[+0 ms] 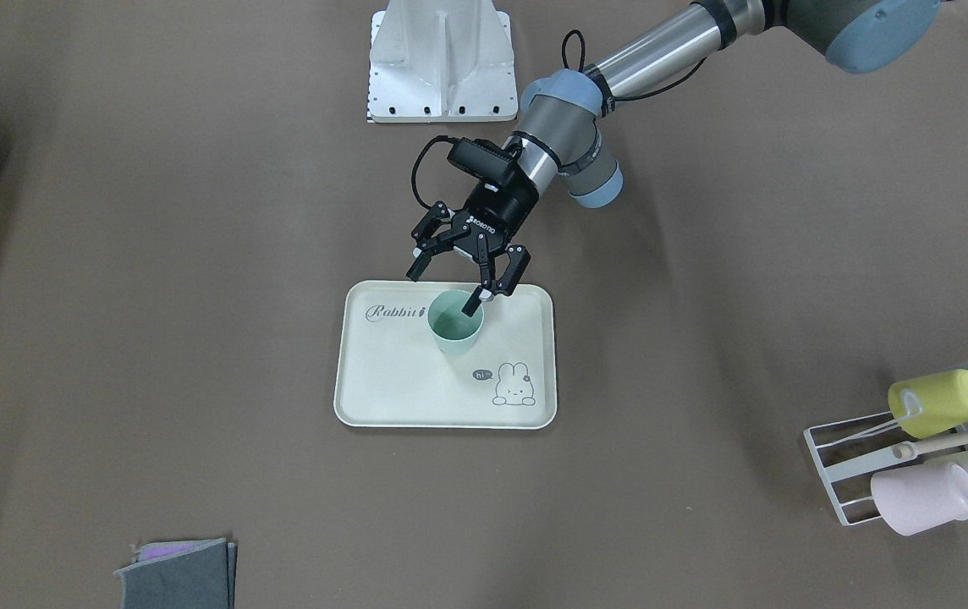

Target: Pick up and place green cup on tray

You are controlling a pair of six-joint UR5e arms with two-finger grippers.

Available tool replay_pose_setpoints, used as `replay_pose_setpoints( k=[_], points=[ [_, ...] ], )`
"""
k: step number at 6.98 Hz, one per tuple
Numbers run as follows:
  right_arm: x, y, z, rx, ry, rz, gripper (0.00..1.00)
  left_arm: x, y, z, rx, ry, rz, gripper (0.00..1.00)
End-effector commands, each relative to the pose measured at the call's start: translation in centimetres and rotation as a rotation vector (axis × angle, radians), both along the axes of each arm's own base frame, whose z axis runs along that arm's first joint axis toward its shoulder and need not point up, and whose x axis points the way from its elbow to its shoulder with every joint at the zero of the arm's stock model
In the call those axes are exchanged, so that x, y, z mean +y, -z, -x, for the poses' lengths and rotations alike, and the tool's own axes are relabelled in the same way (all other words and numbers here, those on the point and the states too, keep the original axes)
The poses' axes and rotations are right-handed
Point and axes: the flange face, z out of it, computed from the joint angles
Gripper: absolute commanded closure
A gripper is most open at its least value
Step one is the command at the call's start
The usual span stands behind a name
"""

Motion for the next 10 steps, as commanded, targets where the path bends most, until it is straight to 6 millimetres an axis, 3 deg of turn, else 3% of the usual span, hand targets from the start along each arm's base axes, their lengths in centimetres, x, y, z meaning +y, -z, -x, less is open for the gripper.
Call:
replay_pose_setpoints(
  k=[1,2,4,5,7,8,10],
  points=[
    [0.0,0.1,0.0,0.0,-0.001,-0.002,0.0,-4.3,1.1,7.8,-0.028,-0.033,0.096,0.02],
    [0.0,0.0,0.0,0.0,0.001,0.0,0.0,-7.9,-0.1,12.9,-0.03,-0.102,0.173,0.02],
    [0.0,0.0,0.0,0.0,0.001,0.0,0.0,-15.0,-5.1,23.2,-0.102,-0.142,0.34,0.02],
    [0.0,0.0,0.0,0.0,-0.001,0.0,0.0,-17.4,-7.2,28.0,-0.12,-0.157,0.445,0.02],
    [0.0,0.0,0.0,0.0,-0.001,0.0,0.0,-19.0,-12.2,35.0,-0.104,-0.209,0.651,0.02],
    [0.0,0.0,0.0,0.0,0.001,0.0,0.0,-18.7,-16.6,39.4,-0.086,-0.253,0.784,0.02],
    [0.0,0.0,0.0,0.0,-0.001,0.0,0.0,-17.4,-22.6,50.0,-0.002,-0.34,0.996,0.02]
  ],
)
